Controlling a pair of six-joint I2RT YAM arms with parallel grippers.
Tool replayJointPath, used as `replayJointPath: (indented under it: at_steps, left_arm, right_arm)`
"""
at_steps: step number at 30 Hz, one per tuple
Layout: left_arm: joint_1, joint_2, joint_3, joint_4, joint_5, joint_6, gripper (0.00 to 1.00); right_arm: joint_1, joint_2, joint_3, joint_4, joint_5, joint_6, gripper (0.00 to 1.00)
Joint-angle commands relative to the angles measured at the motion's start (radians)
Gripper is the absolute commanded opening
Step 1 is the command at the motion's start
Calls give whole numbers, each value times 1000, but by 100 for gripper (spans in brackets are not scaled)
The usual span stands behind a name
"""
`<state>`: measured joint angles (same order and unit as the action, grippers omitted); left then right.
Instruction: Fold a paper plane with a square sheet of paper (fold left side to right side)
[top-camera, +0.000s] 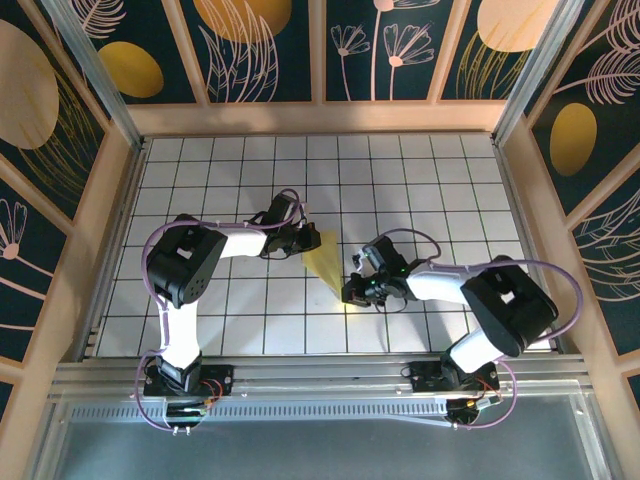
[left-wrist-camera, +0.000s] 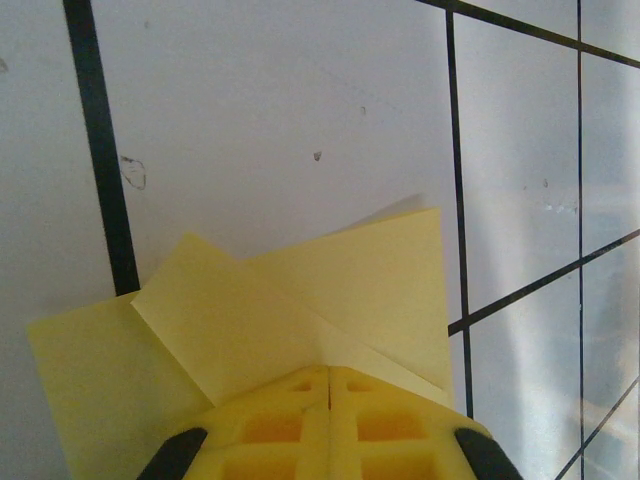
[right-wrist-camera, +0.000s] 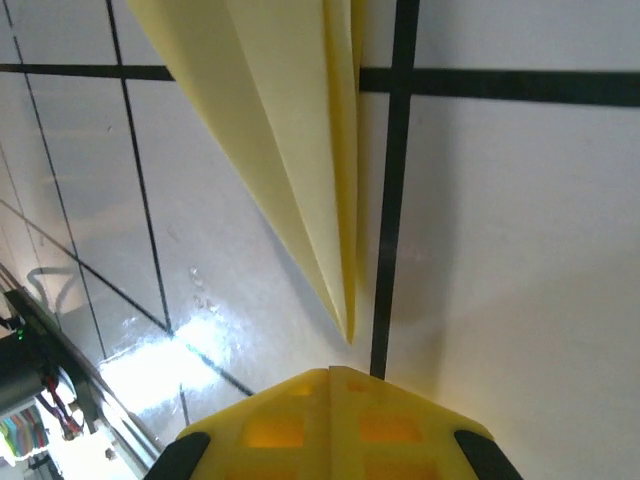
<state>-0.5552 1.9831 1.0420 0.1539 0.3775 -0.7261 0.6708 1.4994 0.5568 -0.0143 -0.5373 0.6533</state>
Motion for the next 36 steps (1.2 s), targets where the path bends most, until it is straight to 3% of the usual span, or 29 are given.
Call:
replayJointPath:
  at_steps: [1, 7, 12, 22, 36]
  left_arm:
    - [8, 6, -5, -61, -35, 13, 0]
    - [9, -76, 45, -45, 12, 6, 11]
    - [37, -191, 27, -41, -26, -11, 29]
    - [88, -421, -181, -23, -140, -30, 39]
    - [90, -450, -221, -40, -177, -28, 41]
  right_arm:
    - [-44, -85, 22, -96, -32, -58, 8]
    - [-170, -138, 88, -106, 9, -183, 41]
    - [-193, -30, 169, -36, 5, -257, 52]
    - [-154, 234, 304, 60, -88, -281, 47]
    - [-145, 340, 362, 98, -127, -274, 30]
